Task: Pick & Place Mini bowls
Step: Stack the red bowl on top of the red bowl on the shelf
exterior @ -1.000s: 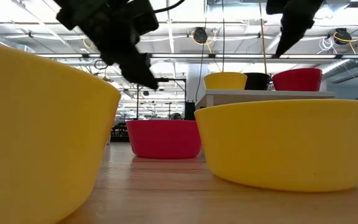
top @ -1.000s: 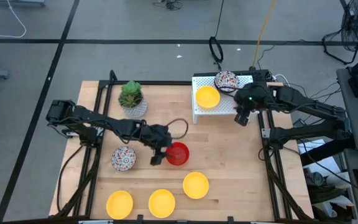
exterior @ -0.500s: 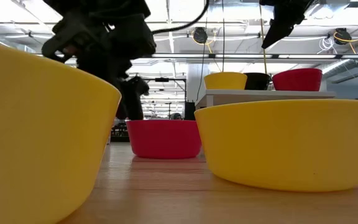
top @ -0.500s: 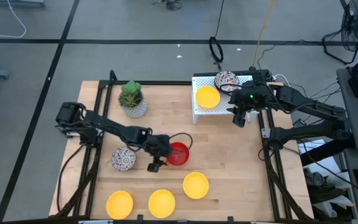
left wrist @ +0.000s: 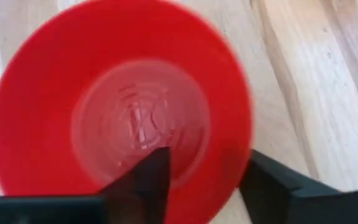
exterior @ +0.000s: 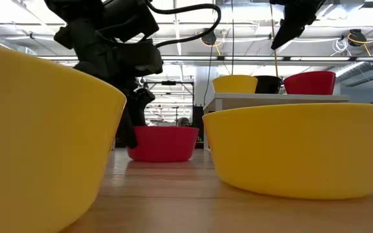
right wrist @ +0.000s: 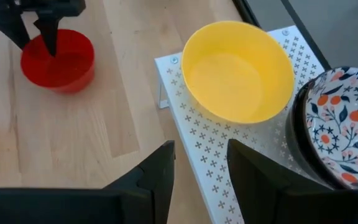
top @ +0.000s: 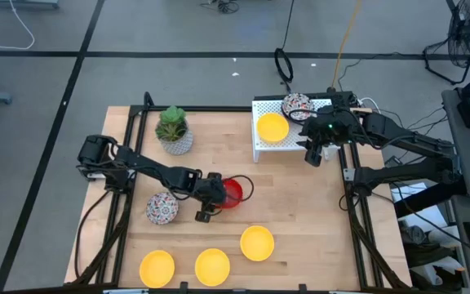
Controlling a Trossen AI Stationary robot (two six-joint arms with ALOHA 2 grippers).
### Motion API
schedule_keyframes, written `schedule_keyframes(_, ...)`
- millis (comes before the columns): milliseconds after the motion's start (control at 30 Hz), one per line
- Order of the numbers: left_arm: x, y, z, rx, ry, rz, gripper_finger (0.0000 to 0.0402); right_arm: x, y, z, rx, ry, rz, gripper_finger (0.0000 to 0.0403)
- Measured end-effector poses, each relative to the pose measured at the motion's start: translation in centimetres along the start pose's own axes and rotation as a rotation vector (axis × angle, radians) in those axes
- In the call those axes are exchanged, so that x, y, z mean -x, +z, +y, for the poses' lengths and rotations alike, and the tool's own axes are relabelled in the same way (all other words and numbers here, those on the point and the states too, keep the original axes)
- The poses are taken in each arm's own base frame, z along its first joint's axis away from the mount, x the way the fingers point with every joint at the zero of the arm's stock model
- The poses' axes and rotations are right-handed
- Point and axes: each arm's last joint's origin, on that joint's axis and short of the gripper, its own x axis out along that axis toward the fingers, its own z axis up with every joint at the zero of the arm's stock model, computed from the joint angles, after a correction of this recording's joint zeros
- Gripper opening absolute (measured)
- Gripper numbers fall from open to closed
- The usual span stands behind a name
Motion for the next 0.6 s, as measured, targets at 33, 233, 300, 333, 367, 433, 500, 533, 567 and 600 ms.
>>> schedule_keyframes(33, 0.0, 0.0, 0.0, -0.004, 0.001, 0.001, 0.0135, 0.0, 0.1, 0.0, 0.000, 0.000, -0.006, 0.0134)
schedule_keyframes(233, 0.1, 0.1, 0.5, 0.010, 0.008, -0.009, 0.0013, 0.0, 0.7, 0.0, -0.005, 0.002, -0.071, 0.0134)
schedule_keyframes(300, 0.3, 0.2, 0.6, 0.024, 0.008, -0.020, 0.0017, -0.2, 0.9, 0.1, -0.009, 0.047, -0.105, 0.0134)
schedule_keyframes(333, 0.3, 0.2, 0.7, 0.025, 0.010, -0.026, 0.0020, -0.4, 1.0, 0.2, -0.012, 0.081, -0.121, 0.0134)
schedule_keyframes(367, 0.4, 0.3, 0.7, 0.023, 0.010, -0.039, 0.0020, -0.8, 0.9, 0.4, -0.010, 0.123, -0.129, 0.0135)
schedule_keyframes(433, 0.9, 0.9, 0.7, 0.018, 0.007, -0.093, 0.0016, -1.6, 0.6, 1.1, 0.018, 0.207, -0.128, 0.0137)
schedule_keyframes(500, 1.7, 1.6, 0.8, 0.015, -0.006, -0.165, 0.0008, -2.8, 0.2, 2.0, 0.072, 0.251, -0.145, 0.0141)
schedule_keyframes(533, 2.2, 1.9, 0.8, 0.015, -0.020, -0.199, 0.0006, -3.6, -0.1, 2.5, 0.109, 0.267, -0.147, 0.0144)
schedule_keyframes(567, 2.5, 2.1, 1.0, 0.019, -0.031, -0.223, 0.0008, -4.3, -0.5, 3.0, 0.148, 0.280, -0.149, 0.0147)
schedule_keyframes(600, 2.8, 2.4, 1.0, 0.022, -0.043, -0.257, 0.0011, -5.1, -0.7, 3.6, 0.186, 0.296, -0.167, 0.0151)
